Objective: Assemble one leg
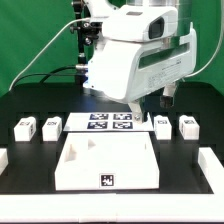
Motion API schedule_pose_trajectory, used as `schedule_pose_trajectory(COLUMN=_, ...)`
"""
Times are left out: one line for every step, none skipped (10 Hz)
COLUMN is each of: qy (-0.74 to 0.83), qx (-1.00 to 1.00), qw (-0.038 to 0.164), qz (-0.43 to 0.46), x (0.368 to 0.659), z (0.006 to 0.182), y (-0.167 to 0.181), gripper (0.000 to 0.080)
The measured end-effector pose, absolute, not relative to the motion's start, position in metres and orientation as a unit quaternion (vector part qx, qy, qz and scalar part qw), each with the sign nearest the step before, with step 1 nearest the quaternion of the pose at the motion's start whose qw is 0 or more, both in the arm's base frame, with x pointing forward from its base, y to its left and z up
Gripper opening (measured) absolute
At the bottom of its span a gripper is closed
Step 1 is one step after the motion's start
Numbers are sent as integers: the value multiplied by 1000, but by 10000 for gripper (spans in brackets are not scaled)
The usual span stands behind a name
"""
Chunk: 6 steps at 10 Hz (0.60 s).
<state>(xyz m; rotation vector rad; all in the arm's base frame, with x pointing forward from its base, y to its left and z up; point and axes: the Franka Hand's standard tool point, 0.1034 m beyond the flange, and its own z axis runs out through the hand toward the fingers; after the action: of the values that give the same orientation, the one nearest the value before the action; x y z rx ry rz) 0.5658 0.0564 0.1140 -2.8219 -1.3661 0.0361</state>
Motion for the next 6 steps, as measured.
schedule_pose_trajectory(qy=-436, qx=-900, qw=3, qz=12, x=566, z=114, y=56, gripper=650)
schedule_pose_trajectory(qy=-436, qx=-900, qw=3, qz=12, x=566, z=114, y=56, gripper=650)
schedule_pose_trajectory(qy=-502, qx=-865, qw=-1, qz=14, x=566, z=113, y=54, gripper=650)
schedule_pose_trajectory(qy=-590, qx=-807, qw=-4, qz=16, x=565, z=113, y=50, gripper=650)
schedule_pose_trajectory(qy=-605, qx=-796, qw=-5, qz=13, x=555, z=109, y=47, gripper=650)
schedule_pose_trajectory(qy=-659, qx=-752, qw=-5, qz=11, x=545, z=103, y=40, gripper=650)
